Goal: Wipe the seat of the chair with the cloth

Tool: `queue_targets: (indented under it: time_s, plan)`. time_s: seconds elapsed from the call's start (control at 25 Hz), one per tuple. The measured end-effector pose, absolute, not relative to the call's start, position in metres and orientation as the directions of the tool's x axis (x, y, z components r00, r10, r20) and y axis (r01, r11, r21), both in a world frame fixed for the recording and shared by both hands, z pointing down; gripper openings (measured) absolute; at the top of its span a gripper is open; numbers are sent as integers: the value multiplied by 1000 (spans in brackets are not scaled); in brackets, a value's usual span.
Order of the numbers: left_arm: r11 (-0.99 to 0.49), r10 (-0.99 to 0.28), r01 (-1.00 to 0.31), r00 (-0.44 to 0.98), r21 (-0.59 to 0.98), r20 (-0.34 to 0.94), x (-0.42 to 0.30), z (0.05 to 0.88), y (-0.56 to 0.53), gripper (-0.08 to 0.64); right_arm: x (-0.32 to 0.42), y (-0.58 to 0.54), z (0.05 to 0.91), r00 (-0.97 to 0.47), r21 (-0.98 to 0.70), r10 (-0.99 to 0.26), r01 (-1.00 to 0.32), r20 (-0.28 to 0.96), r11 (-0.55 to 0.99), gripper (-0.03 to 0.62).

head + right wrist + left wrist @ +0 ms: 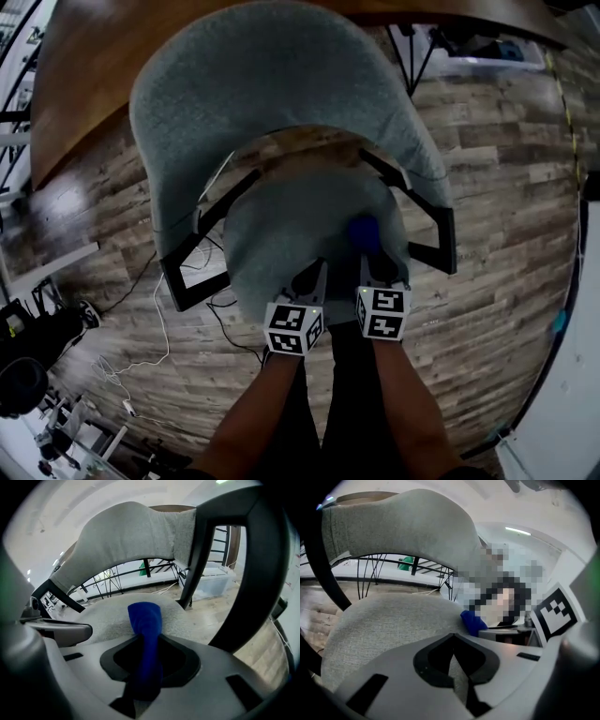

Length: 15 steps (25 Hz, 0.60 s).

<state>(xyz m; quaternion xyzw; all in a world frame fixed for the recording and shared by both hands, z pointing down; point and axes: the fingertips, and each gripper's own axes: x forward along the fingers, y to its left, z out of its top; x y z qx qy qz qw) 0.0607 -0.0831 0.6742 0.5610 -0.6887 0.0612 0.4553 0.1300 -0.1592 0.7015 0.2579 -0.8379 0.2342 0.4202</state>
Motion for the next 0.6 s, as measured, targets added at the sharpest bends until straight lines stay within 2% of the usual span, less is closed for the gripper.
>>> queue_targets:
  time_s: [0.36, 0.6]
  plan:
    - [306, -723, -851, 83, 426, 685, 87, 670, -111, 3, 168, -185, 703, -482, -157, -277, -682, 831, 714, 103]
    - [308, -729, -848, 81, 431, 680, 95, 668, -114, 3, 180, -184, 702, -461, -118, -282, -666, 842, 736, 103]
